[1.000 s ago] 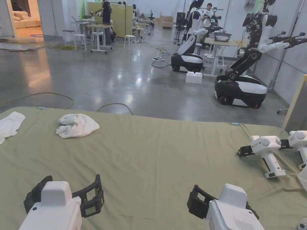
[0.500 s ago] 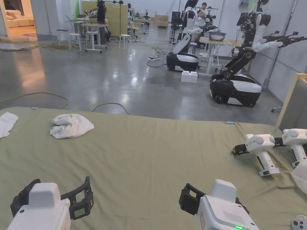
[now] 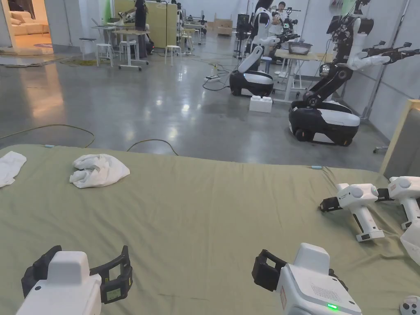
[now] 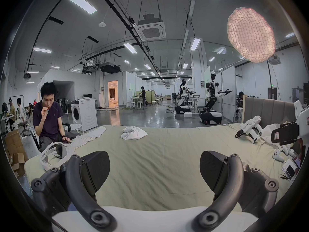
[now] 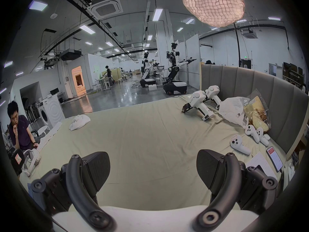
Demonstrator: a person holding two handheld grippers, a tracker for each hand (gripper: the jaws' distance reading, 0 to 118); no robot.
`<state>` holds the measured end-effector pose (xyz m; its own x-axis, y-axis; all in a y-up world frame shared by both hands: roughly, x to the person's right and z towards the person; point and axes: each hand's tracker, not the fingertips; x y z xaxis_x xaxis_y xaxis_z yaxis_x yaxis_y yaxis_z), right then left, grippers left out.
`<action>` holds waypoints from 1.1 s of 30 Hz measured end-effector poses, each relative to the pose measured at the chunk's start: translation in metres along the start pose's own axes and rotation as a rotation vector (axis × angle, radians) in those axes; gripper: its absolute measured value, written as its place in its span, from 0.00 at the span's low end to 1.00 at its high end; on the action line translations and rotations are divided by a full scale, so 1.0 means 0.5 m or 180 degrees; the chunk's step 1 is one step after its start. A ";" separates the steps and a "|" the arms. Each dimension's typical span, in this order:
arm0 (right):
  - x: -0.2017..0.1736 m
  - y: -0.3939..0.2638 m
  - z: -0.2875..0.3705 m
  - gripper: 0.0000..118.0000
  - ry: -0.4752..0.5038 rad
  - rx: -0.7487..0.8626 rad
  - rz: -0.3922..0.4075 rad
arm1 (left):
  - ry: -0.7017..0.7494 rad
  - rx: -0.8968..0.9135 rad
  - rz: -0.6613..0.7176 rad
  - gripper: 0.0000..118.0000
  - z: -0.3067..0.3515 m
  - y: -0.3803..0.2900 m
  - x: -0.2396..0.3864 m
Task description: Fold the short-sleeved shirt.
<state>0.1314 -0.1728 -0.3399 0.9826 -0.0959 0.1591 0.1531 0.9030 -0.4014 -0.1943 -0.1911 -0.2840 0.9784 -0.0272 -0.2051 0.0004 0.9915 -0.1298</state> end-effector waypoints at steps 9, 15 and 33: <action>-0.002 -0.009 -0.009 0.90 0.0020 0.0117 0.0156 | 0.0007 0.0047 -0.0032 0.93 -0.012 0.003 -0.003; 0.005 -0.016 -0.010 0.90 0.0144 0.0295 0.0156 | -0.0007 0.0066 -0.0102 0.93 -0.019 0.003 -0.006; -0.013 -0.026 0.004 0.94 0.0240 0.0904 0.0549 | -0.0066 0.0109 -0.0064 0.93 -0.034 0.007 -0.010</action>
<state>0.1226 -0.1830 -0.3338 0.9981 0.0474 0.0393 -0.0411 0.9882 -0.1476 -0.2024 -0.1897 -0.2998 0.9822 -0.0448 -0.1826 0.0267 0.9946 -0.1004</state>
